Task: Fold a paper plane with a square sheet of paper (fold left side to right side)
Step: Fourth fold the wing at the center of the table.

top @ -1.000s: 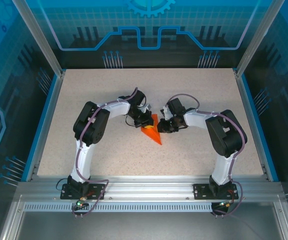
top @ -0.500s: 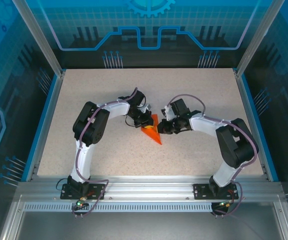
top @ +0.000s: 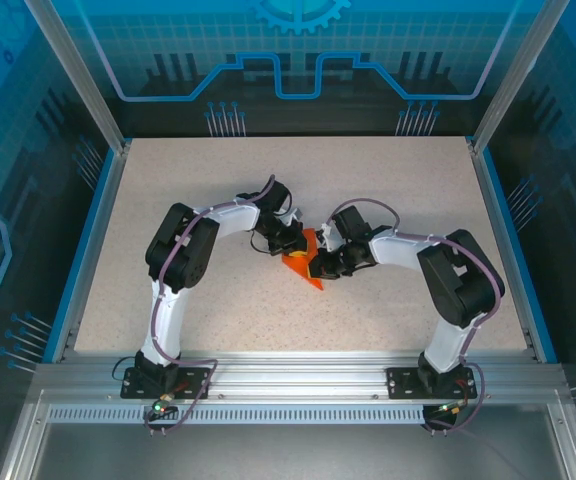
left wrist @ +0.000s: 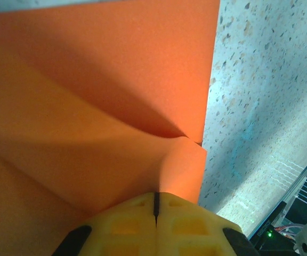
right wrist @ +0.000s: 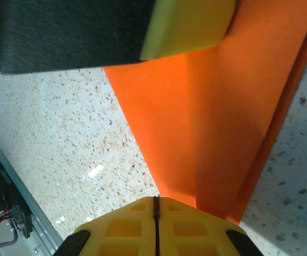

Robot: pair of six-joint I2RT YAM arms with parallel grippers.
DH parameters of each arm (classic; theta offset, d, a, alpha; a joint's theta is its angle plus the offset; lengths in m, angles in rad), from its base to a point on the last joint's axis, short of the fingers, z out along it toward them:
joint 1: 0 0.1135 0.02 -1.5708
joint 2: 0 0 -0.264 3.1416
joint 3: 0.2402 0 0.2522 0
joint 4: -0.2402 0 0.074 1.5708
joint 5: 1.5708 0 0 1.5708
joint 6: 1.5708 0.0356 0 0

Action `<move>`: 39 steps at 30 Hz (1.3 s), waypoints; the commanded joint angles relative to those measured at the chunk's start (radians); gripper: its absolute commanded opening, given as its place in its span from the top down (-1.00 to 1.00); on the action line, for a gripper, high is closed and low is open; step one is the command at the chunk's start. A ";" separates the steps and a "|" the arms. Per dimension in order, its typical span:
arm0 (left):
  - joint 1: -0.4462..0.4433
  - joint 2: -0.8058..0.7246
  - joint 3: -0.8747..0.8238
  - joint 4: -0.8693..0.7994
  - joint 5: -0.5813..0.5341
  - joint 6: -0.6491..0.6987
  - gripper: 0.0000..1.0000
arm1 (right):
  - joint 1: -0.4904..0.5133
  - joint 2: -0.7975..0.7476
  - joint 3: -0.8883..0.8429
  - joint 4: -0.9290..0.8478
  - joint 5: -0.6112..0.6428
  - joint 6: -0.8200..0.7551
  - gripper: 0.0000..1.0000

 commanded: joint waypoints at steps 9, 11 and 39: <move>0.001 0.015 -0.035 -0.075 -0.062 0.023 0.92 | 0.016 0.027 -0.033 -0.067 0.047 -0.021 0.85; 0.000 0.015 -0.034 -0.076 -0.063 0.023 0.92 | 0.019 0.027 -0.037 -0.068 0.048 -0.022 0.85; 0.015 0.020 -0.035 -0.089 -0.086 0.026 0.93 | 0.033 0.020 -0.126 -0.137 0.061 0.000 0.85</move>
